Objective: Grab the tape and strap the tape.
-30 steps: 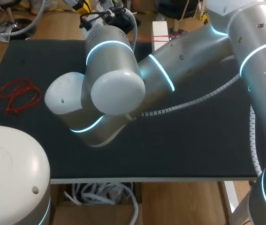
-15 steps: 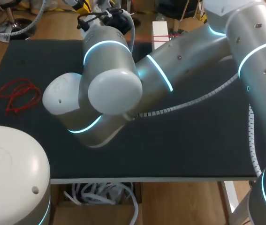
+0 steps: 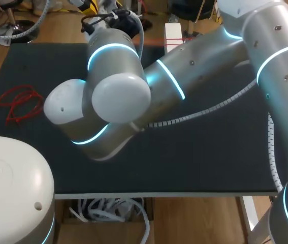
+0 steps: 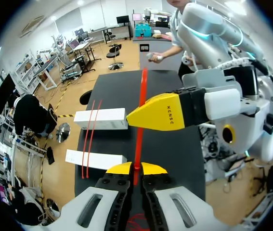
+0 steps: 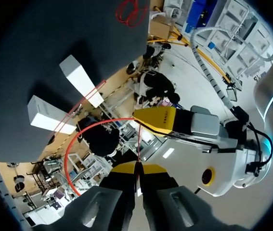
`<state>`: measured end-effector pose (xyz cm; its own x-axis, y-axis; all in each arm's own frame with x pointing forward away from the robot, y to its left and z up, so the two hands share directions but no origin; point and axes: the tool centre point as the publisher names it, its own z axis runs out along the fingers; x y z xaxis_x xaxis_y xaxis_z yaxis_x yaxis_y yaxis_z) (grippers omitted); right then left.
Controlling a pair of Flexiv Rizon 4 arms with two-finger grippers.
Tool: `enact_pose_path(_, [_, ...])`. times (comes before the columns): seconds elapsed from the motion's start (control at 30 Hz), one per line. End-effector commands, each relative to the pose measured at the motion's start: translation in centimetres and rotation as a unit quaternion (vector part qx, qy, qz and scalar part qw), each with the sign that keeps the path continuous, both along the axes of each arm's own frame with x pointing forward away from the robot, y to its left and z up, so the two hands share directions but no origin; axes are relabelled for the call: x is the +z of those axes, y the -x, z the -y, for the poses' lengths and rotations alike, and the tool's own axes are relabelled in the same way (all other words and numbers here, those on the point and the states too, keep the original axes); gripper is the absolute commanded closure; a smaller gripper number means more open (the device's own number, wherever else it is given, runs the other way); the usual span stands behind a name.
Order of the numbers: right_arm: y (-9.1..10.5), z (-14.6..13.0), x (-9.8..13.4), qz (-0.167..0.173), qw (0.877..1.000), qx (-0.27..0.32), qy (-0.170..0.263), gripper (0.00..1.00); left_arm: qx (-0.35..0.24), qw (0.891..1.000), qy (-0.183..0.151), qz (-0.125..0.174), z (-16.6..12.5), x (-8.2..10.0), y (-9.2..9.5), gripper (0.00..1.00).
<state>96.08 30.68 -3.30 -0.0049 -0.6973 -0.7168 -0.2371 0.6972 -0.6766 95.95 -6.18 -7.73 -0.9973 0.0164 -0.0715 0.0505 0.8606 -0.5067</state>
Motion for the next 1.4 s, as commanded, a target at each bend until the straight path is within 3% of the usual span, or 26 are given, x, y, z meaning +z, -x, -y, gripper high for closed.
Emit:
enact_pose_path(0.03, [0.0, -0.4, -0.1, -0.003, 1.0, -0.002, 0.004, 1.0, 0.0, 1.0, -0.001, -0.001, 0.1, 0.1, 0.0, 1.0])
enact_pose_path(0.47, [0.0, -0.3, 0.4, 0.002, 1.0, -0.001, 0.003, 1.0, 0.0, 1.0, -0.001, -0.001, 0.1, 0.1, 0.0, 1.0])
enact_pose_path(0.5, [0.1, -0.2, 0.4, 0.003, 1.0, 0.0, 0.003, 0.87, 0.0, 1.0, -0.001, -0.001, 0.1, 0.1, 0.0, 1.0])
enact_pose_path(0.57, [0.1, -0.1, 0.6, 0.005, 1.0, 0.003, 0.005, 0.22, 0.0, 1.0, -0.001, -0.001, 0.1, 0.1, 0.0, 1.0])
enact_pose_path(0.63, [0.2, 0.0, 0.7, 0.005, 1.0, 0.003, 0.005, 0.0, 0.0, 1.0, -0.001, -0.001, 0.1, 0.1, 0.0, 1.0])
enact_pose_path(0.73, [0.4, 0.2, 0.7, 0.001, 1.0, 0.002, 0.003, 0.0, 0.0, 1.0, -0.001, -0.001, 0.1, 0.1, 0.0, 1.0])
enact_pose_path(0.8, [0.8, 0.2, 0.8, -0.005, 1.0, 0.004, -0.003, 0.15, 0.0, 1.0, -0.001, -0.001, 0.1, 0.1, 0.0, 1.0])
enact_pose_path(0.9, [1.5, 0.2, 1.1, -0.008, 1.0, 0.007, -0.009, 0.14, 0.0, 1.0, -0.001, -0.001, 0.1, 0.1, 0.0, 1.0])
enact_pose_path(1.07, [2.8, 0.3, 1.9, -0.017, 1.0, 0.012, -0.018, 0.31, 0.0, 1.0, -0.001, -0.001, 0.1, 0.1, 0.0, 1.0])
enact_pose_path(1.2, [3.9, 0.9, 2.9, -0.023, 0.999, 0.019, -0.021, 0.33, 0.0, 1.0, -0.001, -0.001, 0.1, 0.1, 0.0, 1.0])
enact_pose_path(1.27, [4.5, 1.2, 3.4, -0.024, 0.999, 0.024, -0.025, 0.43, 0.0, 1.0, -0.001, -0.001, 0.1, 0.1, 0.0, 1.0])
enact_pose_path(1.4, [5.7, 2.3, 4.7, -0.026, 0.999, 0.028, -0.026, 0.38, 0.0, 1.0, -0.001, -0.001, 0.1, 0.1, 0.0, 1.0])
